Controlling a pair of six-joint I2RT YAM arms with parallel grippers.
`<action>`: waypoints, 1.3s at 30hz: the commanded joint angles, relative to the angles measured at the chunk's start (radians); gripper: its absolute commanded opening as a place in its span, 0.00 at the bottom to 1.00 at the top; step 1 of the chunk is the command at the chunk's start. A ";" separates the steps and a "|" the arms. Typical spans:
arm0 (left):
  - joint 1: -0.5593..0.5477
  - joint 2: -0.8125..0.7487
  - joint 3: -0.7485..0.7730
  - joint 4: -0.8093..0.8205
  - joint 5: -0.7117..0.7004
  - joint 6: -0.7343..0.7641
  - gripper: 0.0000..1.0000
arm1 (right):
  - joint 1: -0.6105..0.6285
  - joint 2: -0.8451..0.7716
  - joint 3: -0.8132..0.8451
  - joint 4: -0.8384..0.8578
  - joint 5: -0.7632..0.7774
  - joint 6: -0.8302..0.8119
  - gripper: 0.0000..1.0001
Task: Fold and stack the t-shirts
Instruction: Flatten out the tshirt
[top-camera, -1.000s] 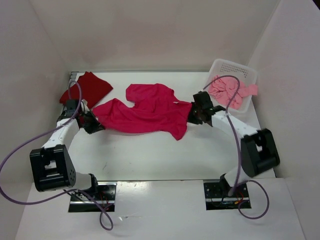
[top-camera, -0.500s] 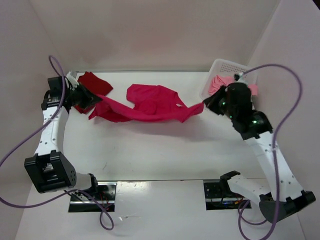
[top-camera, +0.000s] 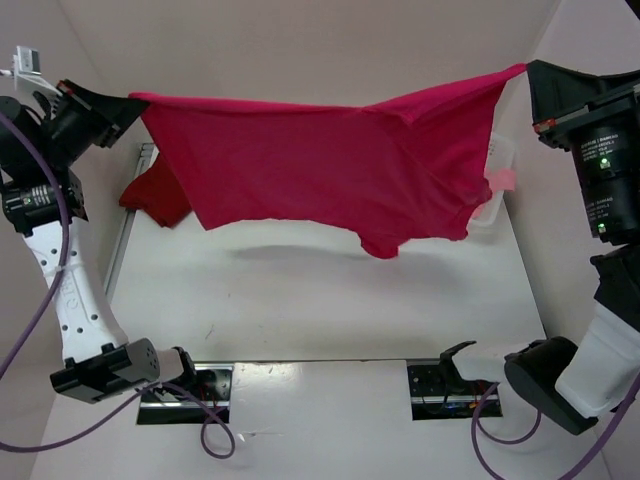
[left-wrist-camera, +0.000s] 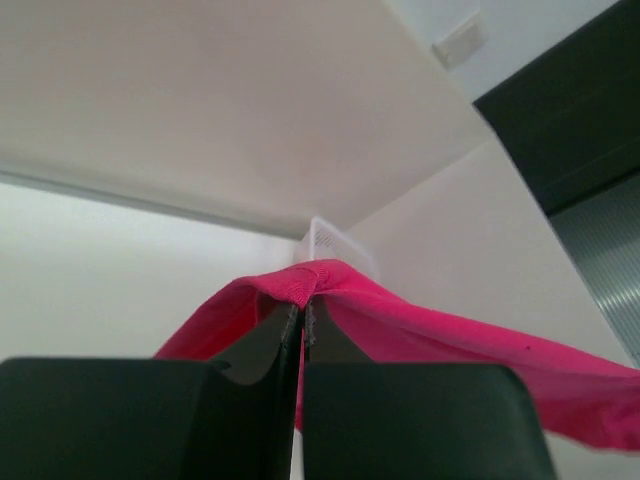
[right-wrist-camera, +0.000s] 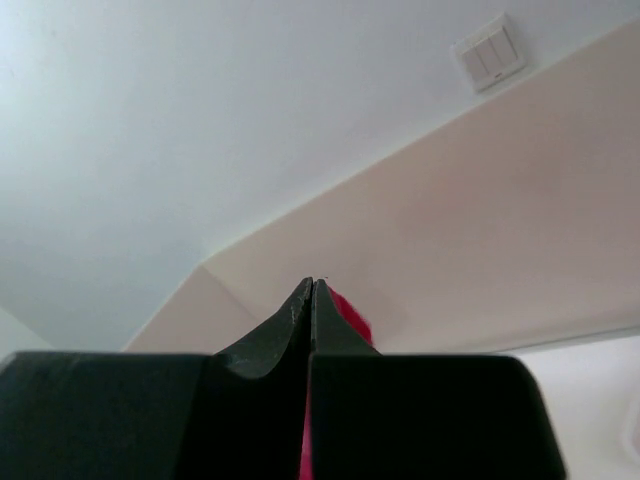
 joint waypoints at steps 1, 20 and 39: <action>0.054 0.057 0.026 0.183 0.019 -0.182 0.00 | 0.011 0.116 0.049 -0.025 0.067 -0.044 0.00; -0.095 0.606 0.544 -0.024 -0.233 -0.078 0.00 | -0.129 0.729 0.379 0.291 -0.126 0.004 0.00; -0.038 0.278 -0.267 0.277 -0.104 -0.018 0.00 | -0.129 0.091 -0.933 0.413 -0.244 -0.016 0.00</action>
